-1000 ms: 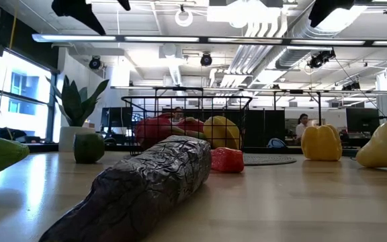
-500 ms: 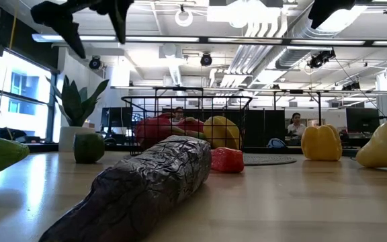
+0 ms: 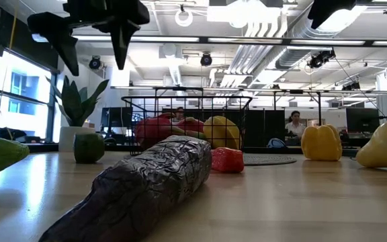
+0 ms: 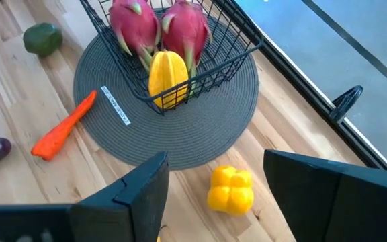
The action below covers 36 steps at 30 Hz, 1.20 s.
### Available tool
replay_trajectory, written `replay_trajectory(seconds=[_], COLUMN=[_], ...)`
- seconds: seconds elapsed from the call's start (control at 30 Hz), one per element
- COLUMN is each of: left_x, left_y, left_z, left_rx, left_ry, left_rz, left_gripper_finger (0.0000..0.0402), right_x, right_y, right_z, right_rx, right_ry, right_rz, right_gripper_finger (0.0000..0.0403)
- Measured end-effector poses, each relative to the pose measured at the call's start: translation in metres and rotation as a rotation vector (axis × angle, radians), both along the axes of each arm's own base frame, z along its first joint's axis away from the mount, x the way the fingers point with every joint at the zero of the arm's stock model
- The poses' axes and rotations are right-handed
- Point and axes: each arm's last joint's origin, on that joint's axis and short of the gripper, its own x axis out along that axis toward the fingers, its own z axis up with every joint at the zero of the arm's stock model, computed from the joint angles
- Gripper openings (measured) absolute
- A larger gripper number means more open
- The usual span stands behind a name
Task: Build produce basket
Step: Put the green lime into the black wire basket
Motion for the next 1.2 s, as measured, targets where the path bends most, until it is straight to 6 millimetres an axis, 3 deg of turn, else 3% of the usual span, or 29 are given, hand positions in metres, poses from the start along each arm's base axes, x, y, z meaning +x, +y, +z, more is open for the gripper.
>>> replay_trajectory(seconds=[0.47,1.0,1.2], left_x=[0.03,0.041,0.048], left_y=[-0.01,-0.001,-0.003], left_z=[-0.056,-0.08,-0.102], left_rx=[-0.018,-0.003,-0.029], left_ry=[0.126,0.168,0.244], left_rz=[0.267,0.38,0.387], left_gripper_finger=[0.04,0.04,0.04], right_x=[0.006,0.006,0.006], right_y=[0.0,0.0,0.0], right_z=[0.005,0.005,0.004], right_rx=[-0.108,-0.119,-0.118], right_ry=[-0.008,0.008,0.011], right_rz=[0.141,0.173,0.174], right_gripper_finger=[0.0225,0.0225,0.0225])
